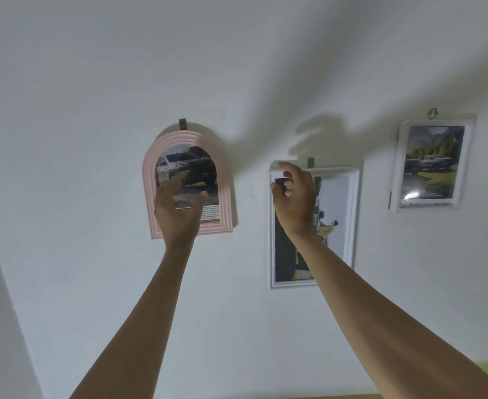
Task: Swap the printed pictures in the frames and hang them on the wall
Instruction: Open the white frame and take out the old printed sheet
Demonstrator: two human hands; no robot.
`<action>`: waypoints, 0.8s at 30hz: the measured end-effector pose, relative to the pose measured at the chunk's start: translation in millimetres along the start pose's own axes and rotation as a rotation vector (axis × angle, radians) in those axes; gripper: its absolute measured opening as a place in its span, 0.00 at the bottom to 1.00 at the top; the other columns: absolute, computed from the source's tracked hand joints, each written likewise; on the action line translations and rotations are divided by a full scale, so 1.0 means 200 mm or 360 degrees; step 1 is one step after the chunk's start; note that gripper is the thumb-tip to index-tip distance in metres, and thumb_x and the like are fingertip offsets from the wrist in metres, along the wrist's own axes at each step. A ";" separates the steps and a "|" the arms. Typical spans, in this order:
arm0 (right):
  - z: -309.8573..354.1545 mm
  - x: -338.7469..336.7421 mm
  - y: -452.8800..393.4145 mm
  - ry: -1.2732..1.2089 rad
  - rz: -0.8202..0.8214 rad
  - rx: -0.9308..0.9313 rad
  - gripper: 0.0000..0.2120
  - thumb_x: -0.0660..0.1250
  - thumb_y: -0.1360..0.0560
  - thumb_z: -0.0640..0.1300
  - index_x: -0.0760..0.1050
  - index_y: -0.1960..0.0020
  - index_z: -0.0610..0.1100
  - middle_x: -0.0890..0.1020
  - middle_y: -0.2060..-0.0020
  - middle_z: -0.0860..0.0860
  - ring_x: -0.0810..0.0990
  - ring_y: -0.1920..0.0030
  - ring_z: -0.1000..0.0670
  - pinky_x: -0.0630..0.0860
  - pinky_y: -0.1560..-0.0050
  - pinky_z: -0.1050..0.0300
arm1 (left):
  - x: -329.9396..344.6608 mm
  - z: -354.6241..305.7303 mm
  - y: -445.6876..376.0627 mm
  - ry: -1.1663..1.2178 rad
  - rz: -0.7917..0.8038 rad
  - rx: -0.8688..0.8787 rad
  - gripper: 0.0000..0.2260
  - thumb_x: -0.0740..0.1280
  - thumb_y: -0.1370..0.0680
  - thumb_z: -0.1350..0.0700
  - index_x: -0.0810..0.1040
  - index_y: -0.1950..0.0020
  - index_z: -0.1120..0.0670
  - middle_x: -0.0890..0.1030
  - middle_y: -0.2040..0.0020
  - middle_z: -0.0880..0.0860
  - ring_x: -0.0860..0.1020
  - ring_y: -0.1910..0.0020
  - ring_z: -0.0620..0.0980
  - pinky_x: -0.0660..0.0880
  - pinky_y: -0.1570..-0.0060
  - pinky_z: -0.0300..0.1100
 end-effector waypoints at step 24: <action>-0.81 -0.68 0.09 0.0058 0.0184 0.0449 0.18 0.63 0.22 0.31 0.77 0.37 0.47 0.82 0.42 0.49 0.82 0.45 0.49 0.80 0.41 0.54 | 0.89 0.03 0.60 0.0021 0.0536 -0.0349 0.32 0.68 0.25 0.66 0.68 0.27 0.39 0.73 0.39 0.45 0.74 0.38 0.52 0.77 0.38 0.58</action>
Point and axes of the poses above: each hand's wrist, its own y-axis away from the middle knuckle, its own x-axis out of the palm, z = x × y, the point moved 9 cm from there along -y, towards the middle knuckle
